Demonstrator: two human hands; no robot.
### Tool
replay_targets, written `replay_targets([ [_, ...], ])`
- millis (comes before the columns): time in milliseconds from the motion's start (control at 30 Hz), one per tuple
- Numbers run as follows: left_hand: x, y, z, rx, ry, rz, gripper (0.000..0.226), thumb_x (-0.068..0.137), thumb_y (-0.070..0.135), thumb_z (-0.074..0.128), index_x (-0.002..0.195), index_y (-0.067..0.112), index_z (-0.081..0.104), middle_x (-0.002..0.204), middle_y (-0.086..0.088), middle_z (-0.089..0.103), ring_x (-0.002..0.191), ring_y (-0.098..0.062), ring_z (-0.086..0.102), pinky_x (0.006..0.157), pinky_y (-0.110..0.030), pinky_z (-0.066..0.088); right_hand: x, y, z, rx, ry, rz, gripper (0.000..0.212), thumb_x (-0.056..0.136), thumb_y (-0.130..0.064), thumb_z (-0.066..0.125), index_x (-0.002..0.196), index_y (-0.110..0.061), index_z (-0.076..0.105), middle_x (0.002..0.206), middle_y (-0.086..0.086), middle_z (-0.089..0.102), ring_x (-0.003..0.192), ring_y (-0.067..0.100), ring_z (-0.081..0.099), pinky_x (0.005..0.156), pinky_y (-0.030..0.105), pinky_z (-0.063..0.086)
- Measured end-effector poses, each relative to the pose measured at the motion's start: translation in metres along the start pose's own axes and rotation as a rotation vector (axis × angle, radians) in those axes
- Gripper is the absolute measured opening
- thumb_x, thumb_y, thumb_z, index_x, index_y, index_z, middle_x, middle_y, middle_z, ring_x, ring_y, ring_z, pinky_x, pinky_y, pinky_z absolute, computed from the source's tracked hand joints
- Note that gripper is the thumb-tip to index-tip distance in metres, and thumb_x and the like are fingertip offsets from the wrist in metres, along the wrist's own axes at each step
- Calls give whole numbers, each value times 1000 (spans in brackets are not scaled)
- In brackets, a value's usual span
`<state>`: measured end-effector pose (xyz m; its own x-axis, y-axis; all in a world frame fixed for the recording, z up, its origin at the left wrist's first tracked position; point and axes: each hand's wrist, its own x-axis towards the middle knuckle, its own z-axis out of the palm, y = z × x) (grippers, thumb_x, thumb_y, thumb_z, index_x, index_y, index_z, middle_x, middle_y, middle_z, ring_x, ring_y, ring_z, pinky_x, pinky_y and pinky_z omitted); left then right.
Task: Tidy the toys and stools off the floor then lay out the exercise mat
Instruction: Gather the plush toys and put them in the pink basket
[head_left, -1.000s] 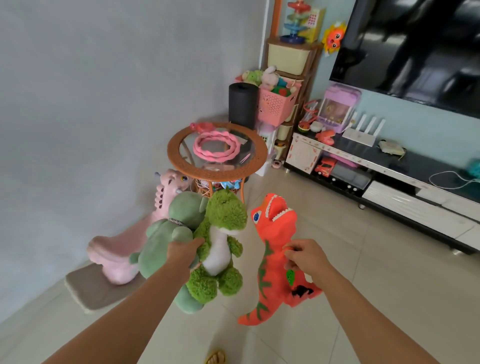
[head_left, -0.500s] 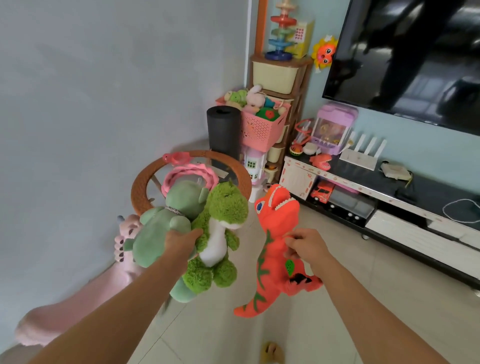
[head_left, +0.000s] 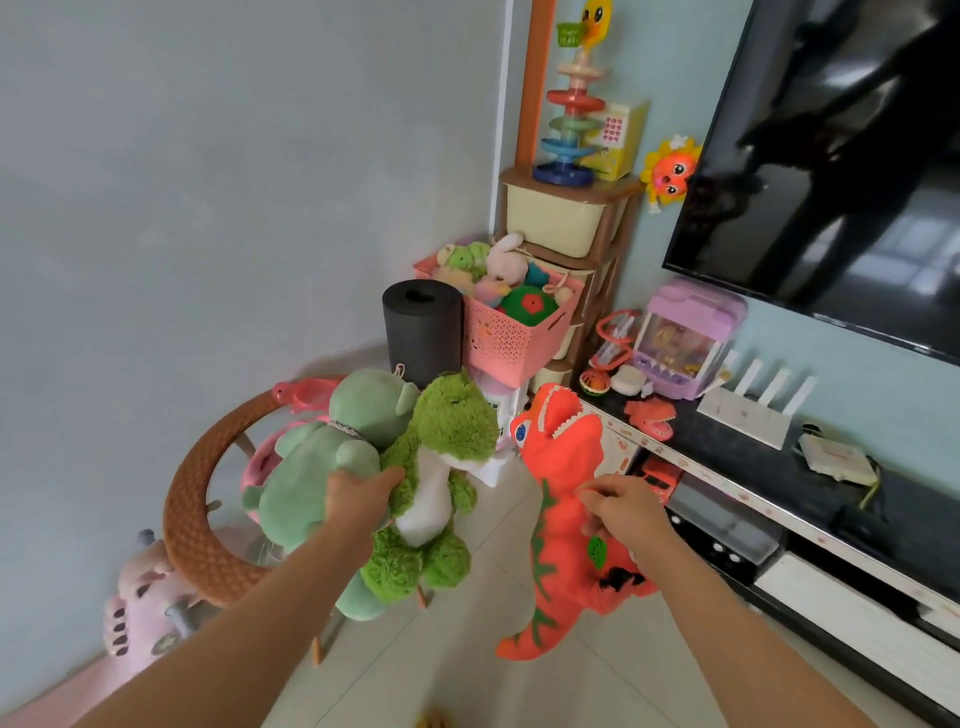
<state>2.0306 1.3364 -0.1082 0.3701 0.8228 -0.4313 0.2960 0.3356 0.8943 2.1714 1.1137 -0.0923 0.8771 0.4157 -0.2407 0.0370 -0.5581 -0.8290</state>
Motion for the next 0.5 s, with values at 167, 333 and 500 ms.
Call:
replay_targets([
  [167,69,44,62,-55,2,40,45,75,19,75,104,-9,53,87,-19,52,66,-26,50,48,-28,42,101,-27,-25,-2,22,-38,21,89,-7,52,72,-8,65,57,8,60,56,20,60,60,31,47],
  [333,139,93,128,-115,-5,36,33,79,15,73,95,-3,51,72,-13,50,57,-23,48,52,-30,44,198,-59,-47,-11,56,-87,20,87,-8,54,74,4,65,52,5,58,51,18,56,62,35,45],
  [500,182,148,187,-149,6,46,32,82,20,70,96,0,49,65,-9,45,55,-21,47,46,-26,36,278,-98,-76,33,67,-164,23,89,-7,54,68,-9,63,54,3,55,53,20,57,59,31,44],
])
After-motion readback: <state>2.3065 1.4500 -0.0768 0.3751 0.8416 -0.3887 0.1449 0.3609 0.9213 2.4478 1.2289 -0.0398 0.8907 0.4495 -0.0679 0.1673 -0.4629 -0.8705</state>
